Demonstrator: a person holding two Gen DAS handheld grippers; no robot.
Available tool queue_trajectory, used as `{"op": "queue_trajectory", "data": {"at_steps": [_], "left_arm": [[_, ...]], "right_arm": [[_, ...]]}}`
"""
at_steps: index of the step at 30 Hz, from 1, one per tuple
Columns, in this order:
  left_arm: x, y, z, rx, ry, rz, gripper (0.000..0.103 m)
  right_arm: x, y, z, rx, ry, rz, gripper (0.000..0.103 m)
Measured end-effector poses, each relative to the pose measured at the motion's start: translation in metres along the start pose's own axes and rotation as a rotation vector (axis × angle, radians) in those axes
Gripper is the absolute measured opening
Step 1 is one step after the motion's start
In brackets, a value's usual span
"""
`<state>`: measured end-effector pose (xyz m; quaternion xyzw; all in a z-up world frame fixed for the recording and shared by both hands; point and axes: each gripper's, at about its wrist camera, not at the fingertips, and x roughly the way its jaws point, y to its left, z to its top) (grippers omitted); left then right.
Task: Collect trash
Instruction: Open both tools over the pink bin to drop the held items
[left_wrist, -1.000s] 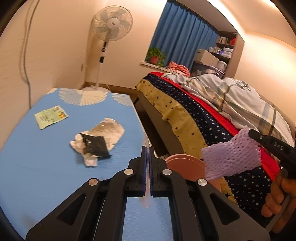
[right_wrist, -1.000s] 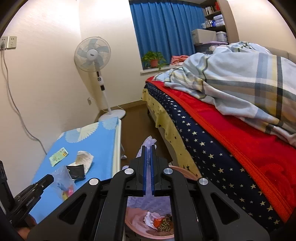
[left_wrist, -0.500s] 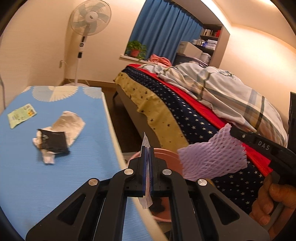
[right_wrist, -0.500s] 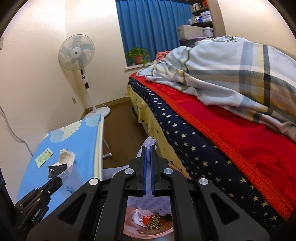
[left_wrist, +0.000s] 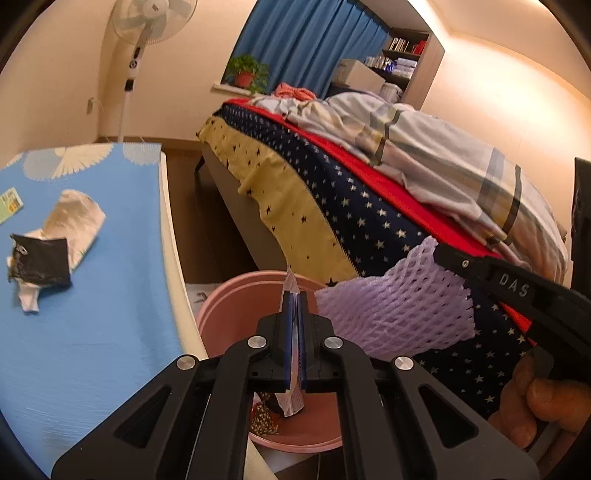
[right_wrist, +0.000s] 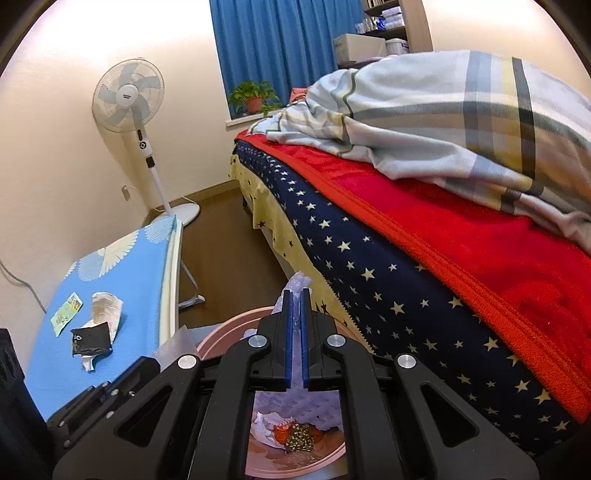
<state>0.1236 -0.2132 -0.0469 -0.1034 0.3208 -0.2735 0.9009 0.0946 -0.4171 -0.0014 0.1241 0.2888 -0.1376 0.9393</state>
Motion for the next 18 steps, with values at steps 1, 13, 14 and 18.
{"op": "queue_trajectory", "data": {"at_steps": [1,13,14,18], "left_arm": [[0.004,0.001,-0.001,-0.004,0.011,-0.001,0.002],[0.035,0.009,-0.015,-0.024,0.116,0.033,0.002],[0.035,0.01,-0.016,-0.023,0.12,0.035,0.002],[0.037,0.011,-0.019,-0.016,0.141,0.045,0.005]], "right_arm": [[0.003,-0.001,-0.001,0.003,0.007,-0.006,0.004],[0.034,-0.003,-0.02,0.005,0.1,-0.058,0.004],[0.036,-0.003,-0.02,0.009,0.105,-0.062,0.004],[0.039,-0.005,-0.021,0.021,0.124,-0.065,0.008]]}}
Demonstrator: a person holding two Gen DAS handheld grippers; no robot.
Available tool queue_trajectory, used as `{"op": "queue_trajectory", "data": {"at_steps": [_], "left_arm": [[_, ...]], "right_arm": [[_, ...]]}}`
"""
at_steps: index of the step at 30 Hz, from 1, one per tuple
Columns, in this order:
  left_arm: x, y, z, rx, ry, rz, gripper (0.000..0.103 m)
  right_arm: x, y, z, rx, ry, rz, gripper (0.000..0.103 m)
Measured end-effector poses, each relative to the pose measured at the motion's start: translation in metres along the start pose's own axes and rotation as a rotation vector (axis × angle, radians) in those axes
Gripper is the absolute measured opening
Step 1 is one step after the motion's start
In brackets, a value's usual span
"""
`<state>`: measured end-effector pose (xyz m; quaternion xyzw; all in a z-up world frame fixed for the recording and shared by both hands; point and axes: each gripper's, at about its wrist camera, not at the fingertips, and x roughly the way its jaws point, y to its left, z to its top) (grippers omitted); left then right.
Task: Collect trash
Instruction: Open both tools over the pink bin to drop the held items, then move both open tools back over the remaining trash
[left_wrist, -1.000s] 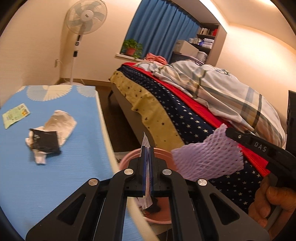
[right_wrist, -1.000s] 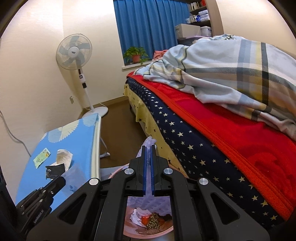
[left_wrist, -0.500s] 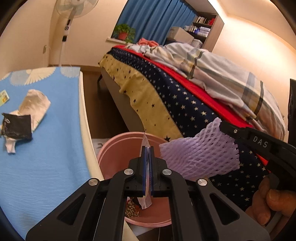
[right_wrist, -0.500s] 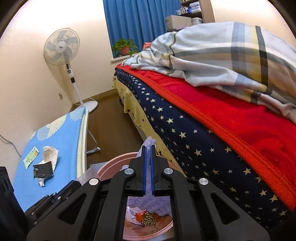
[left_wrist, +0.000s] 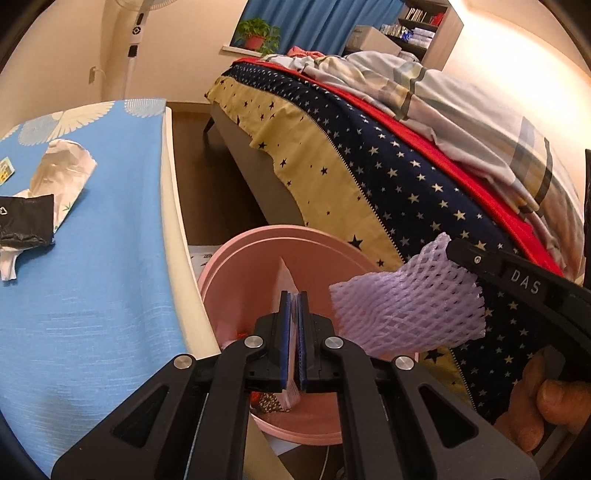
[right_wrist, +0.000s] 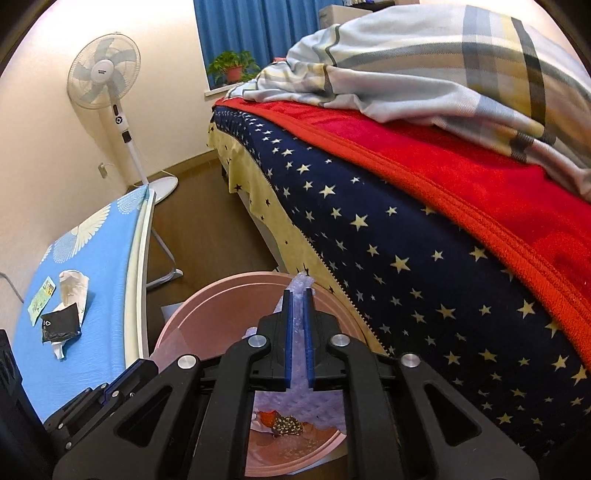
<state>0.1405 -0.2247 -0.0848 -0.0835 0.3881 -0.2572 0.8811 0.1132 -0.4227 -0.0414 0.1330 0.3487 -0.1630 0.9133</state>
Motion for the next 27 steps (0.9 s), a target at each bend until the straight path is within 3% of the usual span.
{"op": "queue_trajectory", "data": {"at_steps": [2,5,17,27], "left_arm": [[-0.002,0.0,-0.001,0.002,-0.003,-0.002,0.01],[-0.007,0.0,0.0,0.009,-0.014,0.004,0.019],[-0.053,0.012,0.007,-0.001,-0.121,0.048,0.019],[-0.11,0.071,0.004,-0.12,-0.236,0.208,0.019]], "right_arm": [[0.002,-0.001,-0.001,0.007,0.016,0.002,0.014],[-0.001,-0.004,-0.002,0.025,0.008,-0.005,0.04],[-0.024,0.005,-0.003,0.026,-0.035,0.074,0.04],[-0.039,0.052,-0.01,-0.03,-0.071,0.219,0.04]]}}
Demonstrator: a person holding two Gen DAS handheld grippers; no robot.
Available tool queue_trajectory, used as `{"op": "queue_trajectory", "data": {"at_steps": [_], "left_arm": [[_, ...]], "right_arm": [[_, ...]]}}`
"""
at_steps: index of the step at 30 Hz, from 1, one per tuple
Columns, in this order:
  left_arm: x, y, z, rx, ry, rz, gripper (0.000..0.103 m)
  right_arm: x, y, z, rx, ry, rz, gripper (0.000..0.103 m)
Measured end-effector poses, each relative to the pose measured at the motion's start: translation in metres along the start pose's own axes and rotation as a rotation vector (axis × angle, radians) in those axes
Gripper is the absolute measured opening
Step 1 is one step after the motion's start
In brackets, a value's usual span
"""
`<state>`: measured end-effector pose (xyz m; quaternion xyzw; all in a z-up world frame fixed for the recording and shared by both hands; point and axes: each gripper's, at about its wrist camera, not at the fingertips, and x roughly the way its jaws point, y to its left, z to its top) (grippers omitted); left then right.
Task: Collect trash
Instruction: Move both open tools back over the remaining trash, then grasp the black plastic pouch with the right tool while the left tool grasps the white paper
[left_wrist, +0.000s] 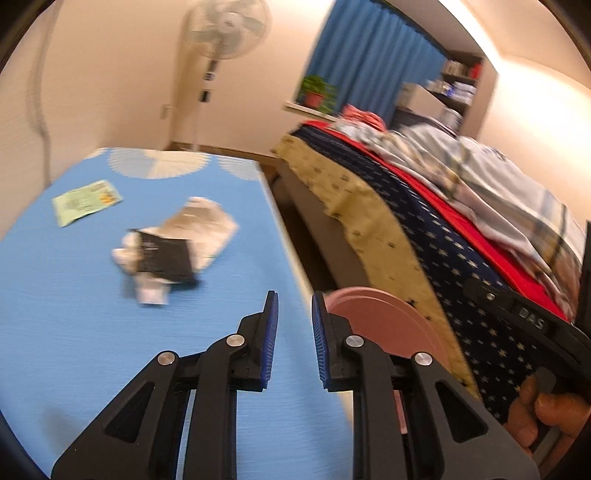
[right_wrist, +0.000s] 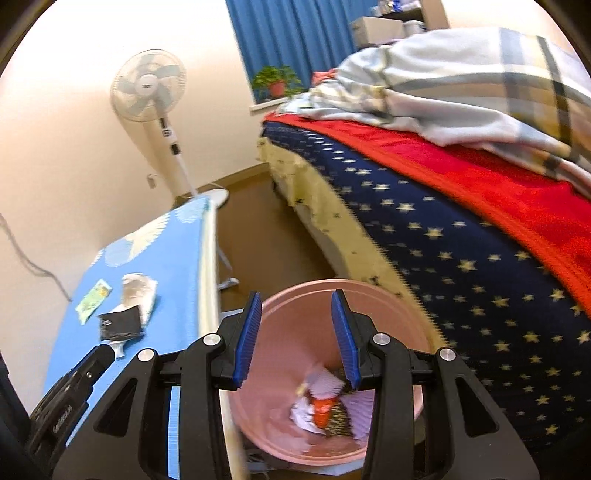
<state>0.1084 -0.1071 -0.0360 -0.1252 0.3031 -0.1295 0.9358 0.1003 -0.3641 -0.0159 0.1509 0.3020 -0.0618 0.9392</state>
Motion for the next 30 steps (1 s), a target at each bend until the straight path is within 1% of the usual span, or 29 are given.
{"op": "queue_trajectory", "data": {"at_steps": [9,14,15,18,21,25,27,29,30], "left_arm": [[-0.014,0.071,0.007,-0.13,-0.043,0.158,0.019],[-0.022,0.117,0.011,-0.232,-0.07,0.226,0.018],[-0.024,0.129,0.013,-0.261,-0.078,0.242,0.018],[-0.026,0.153,0.015,-0.305,-0.092,0.282,0.018],[-0.023,0.169,0.017,-0.338,-0.092,0.309,0.018],[-0.013,0.178,0.021,-0.342,-0.077,0.313,0.018],[-0.007,0.18,0.025,-0.327,-0.07,0.305,0.018],[-0.001,0.181,0.028,-0.315,-0.06,0.293,0.018],[0.002,0.183,0.03,-0.314,-0.056,0.28,0.018]], "right_arm": [[0.02,0.07,-0.016,-0.079,0.017,0.161,0.038],[0.035,0.125,-0.028,-0.153,0.027,0.266,0.038],[0.039,0.135,-0.03,-0.168,0.03,0.283,0.038],[0.052,0.165,-0.038,-0.216,0.041,0.325,0.038],[0.062,0.186,-0.045,-0.26,0.047,0.344,0.039],[0.078,0.215,-0.056,-0.333,0.07,0.364,0.041],[0.086,0.229,-0.06,-0.382,0.076,0.363,0.048],[0.094,0.239,-0.063,-0.414,0.09,0.368,0.052],[0.097,0.242,-0.065,-0.425,0.096,0.369,0.052]]}}
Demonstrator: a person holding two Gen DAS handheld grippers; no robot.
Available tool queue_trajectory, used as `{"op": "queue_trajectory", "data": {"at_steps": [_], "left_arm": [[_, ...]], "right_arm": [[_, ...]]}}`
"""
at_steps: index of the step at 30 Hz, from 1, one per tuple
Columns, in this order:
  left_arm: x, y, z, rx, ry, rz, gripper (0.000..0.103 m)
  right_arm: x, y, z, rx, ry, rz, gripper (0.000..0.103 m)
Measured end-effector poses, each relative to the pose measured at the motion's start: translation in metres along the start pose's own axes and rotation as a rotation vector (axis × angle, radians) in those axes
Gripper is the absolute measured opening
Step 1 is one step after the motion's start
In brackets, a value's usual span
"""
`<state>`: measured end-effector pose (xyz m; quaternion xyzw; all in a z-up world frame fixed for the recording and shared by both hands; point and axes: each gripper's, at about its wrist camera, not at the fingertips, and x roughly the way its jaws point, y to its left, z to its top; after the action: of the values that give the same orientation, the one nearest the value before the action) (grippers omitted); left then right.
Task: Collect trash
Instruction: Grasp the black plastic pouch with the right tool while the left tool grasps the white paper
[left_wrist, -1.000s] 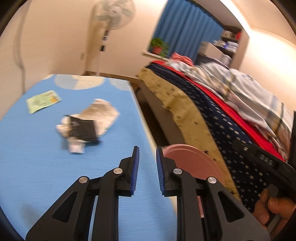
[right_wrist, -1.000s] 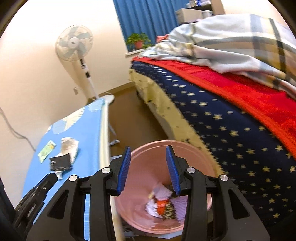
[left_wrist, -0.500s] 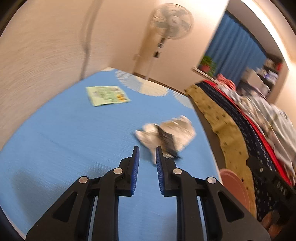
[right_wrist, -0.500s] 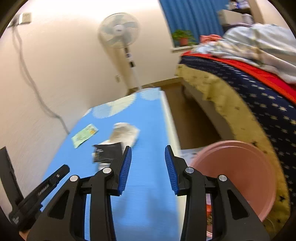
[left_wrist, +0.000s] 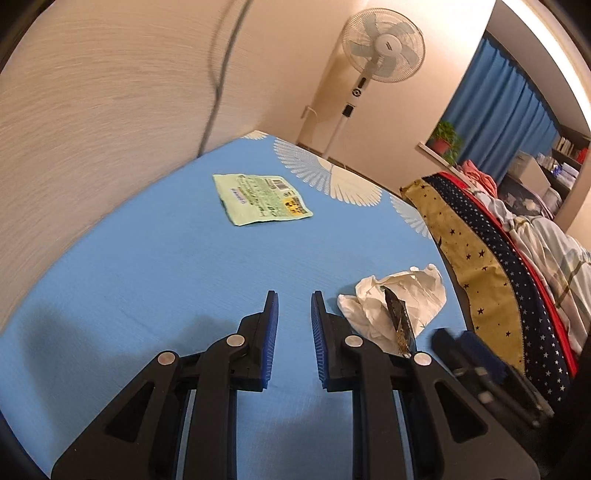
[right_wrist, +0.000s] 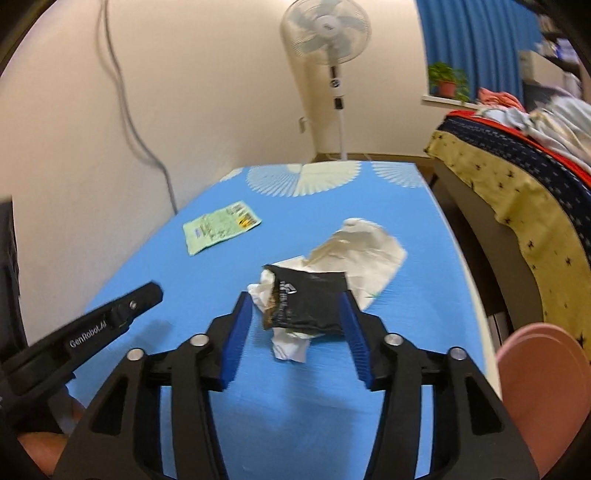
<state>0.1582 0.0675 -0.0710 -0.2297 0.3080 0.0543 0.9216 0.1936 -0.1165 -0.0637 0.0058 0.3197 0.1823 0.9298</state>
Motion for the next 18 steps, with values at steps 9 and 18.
{"op": "queue_trajectory", "data": {"at_steps": [9,18], "left_arm": [[0.033,0.005,0.007,-0.059,0.071,-0.114,0.018],[0.065,-0.01,0.007,-0.071,0.154,-0.179,0.018]], "right_arm": [[0.022,0.006,-0.001,-0.065,0.055,-0.03,0.049],[0.019,0.002,-0.003,-0.063,0.053,-0.035,0.0]]}}
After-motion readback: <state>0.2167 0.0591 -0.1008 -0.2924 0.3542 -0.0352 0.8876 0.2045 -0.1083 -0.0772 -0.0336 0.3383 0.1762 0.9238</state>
